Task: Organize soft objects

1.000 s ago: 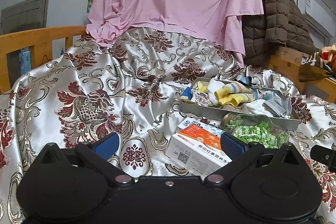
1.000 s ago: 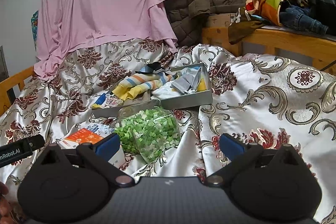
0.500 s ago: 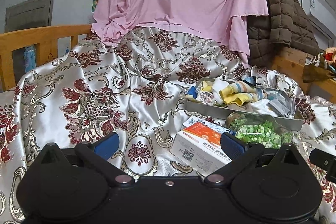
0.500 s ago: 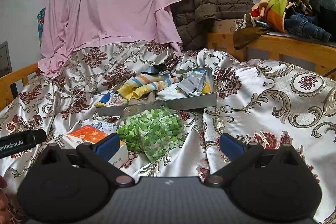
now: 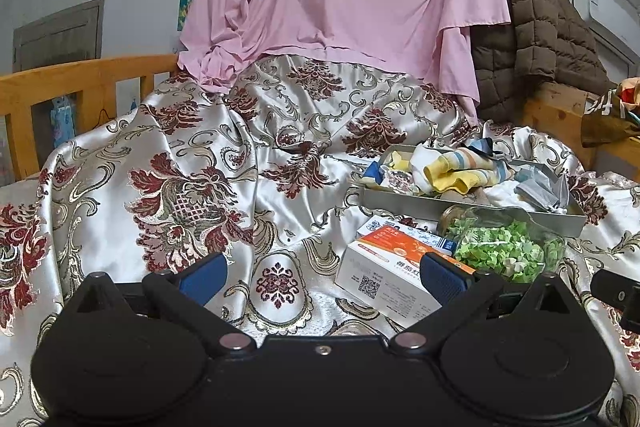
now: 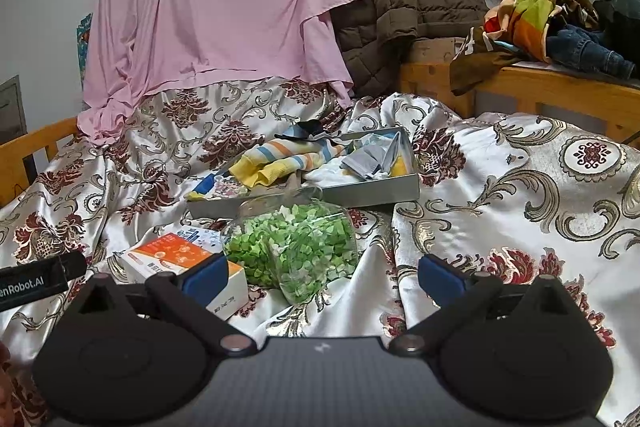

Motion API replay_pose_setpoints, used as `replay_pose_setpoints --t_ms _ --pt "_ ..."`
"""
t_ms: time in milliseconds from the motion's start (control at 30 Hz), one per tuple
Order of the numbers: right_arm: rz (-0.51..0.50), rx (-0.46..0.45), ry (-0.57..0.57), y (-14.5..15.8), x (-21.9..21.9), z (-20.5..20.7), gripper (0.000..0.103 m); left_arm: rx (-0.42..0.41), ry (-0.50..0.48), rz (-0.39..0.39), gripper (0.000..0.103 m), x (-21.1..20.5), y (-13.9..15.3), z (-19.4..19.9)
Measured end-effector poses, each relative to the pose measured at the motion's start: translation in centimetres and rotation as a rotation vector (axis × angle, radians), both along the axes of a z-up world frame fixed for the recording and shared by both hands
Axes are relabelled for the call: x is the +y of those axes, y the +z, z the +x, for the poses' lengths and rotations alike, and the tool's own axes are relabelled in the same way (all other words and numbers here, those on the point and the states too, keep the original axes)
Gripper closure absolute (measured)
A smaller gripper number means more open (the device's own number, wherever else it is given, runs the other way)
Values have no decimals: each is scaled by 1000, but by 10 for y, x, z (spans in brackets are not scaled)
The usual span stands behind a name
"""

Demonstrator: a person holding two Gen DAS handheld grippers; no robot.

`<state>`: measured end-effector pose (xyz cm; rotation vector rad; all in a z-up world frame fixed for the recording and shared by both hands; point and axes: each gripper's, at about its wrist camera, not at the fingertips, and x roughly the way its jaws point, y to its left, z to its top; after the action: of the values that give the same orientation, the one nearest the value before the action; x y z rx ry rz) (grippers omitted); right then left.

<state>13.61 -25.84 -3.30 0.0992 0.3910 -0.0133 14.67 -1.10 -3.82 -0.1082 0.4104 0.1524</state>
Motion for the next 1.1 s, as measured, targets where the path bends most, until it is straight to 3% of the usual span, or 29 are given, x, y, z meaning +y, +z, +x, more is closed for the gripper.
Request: replay_pose_setpoints --t_ms 467,1100 --pt "-22 -6 23 -5 8 1 0 -21 -28 29 1 -6 -6 -7" --pt "-53 51 3 -17 9 7 0 -17 -70 69 1 -8 -16 -10"
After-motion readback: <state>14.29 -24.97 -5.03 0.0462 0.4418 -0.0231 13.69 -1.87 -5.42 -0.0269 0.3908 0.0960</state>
